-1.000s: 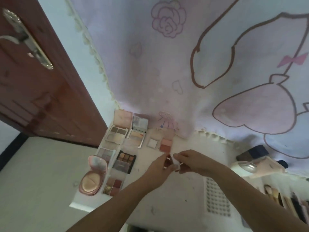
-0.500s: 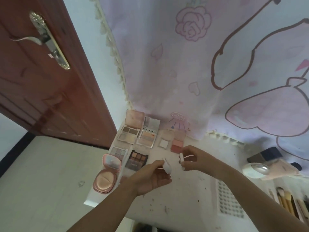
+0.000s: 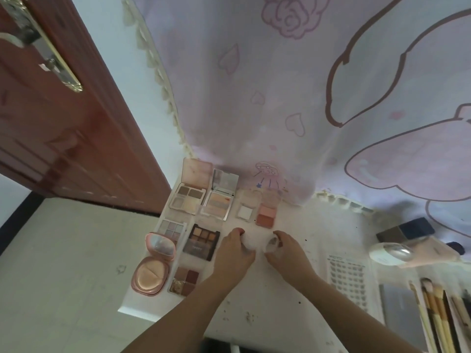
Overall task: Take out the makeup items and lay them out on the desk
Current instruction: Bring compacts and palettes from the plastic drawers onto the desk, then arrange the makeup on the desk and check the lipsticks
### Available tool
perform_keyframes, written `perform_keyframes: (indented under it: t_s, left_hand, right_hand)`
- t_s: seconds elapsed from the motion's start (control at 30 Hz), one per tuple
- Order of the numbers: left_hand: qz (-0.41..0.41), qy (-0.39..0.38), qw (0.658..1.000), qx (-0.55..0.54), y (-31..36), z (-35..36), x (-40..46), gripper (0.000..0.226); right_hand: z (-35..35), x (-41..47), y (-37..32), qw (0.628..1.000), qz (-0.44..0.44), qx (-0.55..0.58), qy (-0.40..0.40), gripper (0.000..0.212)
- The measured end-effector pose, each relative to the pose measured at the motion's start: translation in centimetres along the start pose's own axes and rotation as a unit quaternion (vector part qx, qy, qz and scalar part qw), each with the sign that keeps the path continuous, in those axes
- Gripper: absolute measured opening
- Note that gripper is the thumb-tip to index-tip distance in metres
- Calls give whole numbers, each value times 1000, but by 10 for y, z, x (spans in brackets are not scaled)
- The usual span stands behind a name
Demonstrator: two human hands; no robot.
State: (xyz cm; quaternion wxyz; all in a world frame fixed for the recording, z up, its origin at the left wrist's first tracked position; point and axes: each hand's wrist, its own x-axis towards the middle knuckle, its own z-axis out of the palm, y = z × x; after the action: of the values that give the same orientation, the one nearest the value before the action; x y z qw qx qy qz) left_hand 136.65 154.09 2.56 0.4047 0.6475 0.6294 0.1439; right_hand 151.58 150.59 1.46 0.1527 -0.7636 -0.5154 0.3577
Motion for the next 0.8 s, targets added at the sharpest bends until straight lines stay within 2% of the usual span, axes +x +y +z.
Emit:
perform_keyframes:
  t_s: [0.07,0.13,0.33,0.47,0.53,0.63,0.7,0.8]
  left_hand:
    - [26,37,995,94,-6,6,-1,30]
    - [41,40,988,142,-16,11,-4,37]
    - [13,52,984,169,-15,15,0,49]
    - [-6,48,981,189,-9,11,0,62]
    - [47,69,971,225,-4,10,-12,62]
    - [234,103,949,183,17,22,-29,52]
    - [305,50,936,167,42,38,-37,44]
    - [283,-99,941,160,78,74,-46,42]
  right_hand:
    - [1,1,3,998,-9,-55,11,51]
    - [3,1,5,993,-18,-120,16,51]
    - [12,6,-13,987,-9,-160,16,51]
    - [7,3,-21,986,-10,-164,-12,60]
    - [-6,-7,-14,991,-2,-130,-20,60]
    - [-42,-27,11,997,24,-59,44,45]
    - [-71,-43,38,993,70,-30,92,37]
    - [-101,-67,75,980,155,-1,128,36]
